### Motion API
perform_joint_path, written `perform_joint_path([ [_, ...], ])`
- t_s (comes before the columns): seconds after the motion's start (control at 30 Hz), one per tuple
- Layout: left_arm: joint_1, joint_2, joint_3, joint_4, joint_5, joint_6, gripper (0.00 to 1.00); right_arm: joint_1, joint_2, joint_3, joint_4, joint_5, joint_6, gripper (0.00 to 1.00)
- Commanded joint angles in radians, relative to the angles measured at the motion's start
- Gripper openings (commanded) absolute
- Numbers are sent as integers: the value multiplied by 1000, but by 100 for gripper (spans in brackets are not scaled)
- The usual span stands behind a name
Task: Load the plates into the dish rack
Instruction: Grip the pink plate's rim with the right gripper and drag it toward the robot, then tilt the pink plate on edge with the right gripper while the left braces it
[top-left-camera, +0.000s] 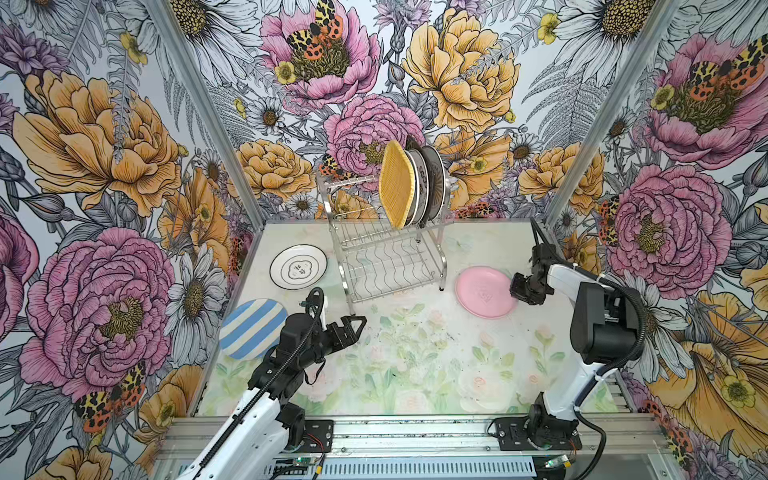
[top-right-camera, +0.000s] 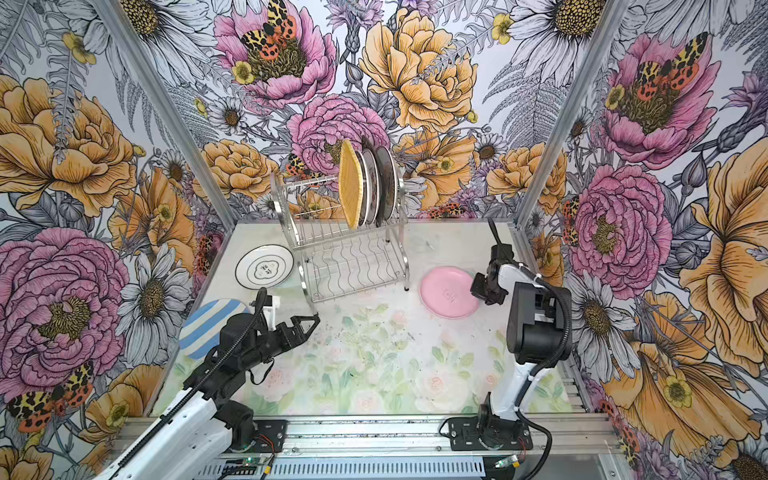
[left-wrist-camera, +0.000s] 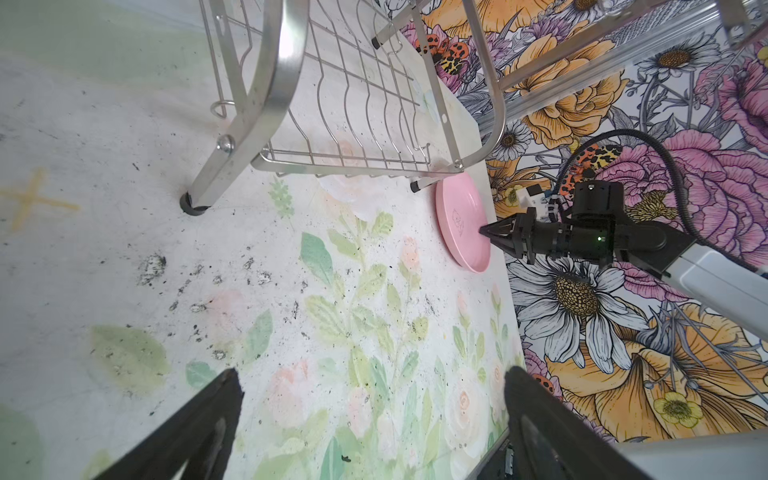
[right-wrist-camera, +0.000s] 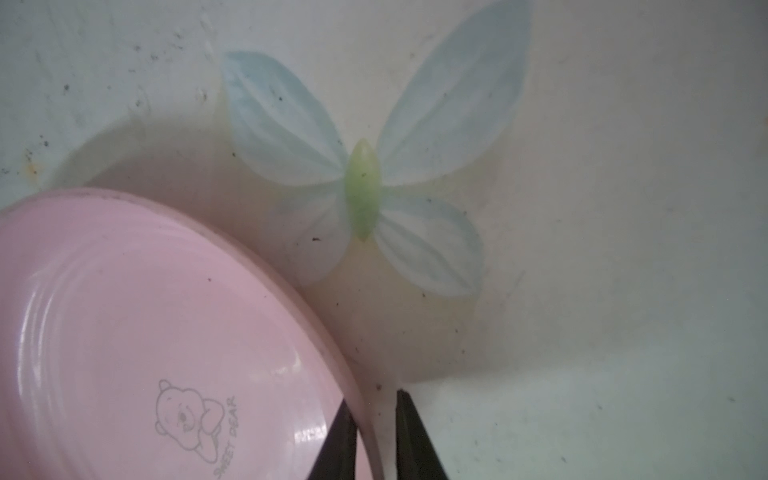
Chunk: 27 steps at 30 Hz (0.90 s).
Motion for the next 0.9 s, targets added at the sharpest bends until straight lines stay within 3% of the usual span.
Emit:
perform_joint_path([
  [0.0,-7,-7,9,-3,2,13,99,8,19,12,26,0,-7,14],
  [0.23,-8,-15,6,-6,4,9,99,11,3,-8,24,6,-18,0],
  [0.87,-66,17,38,-1,-5,32,99,13,-372,-108,-62,-71,32,0],
])
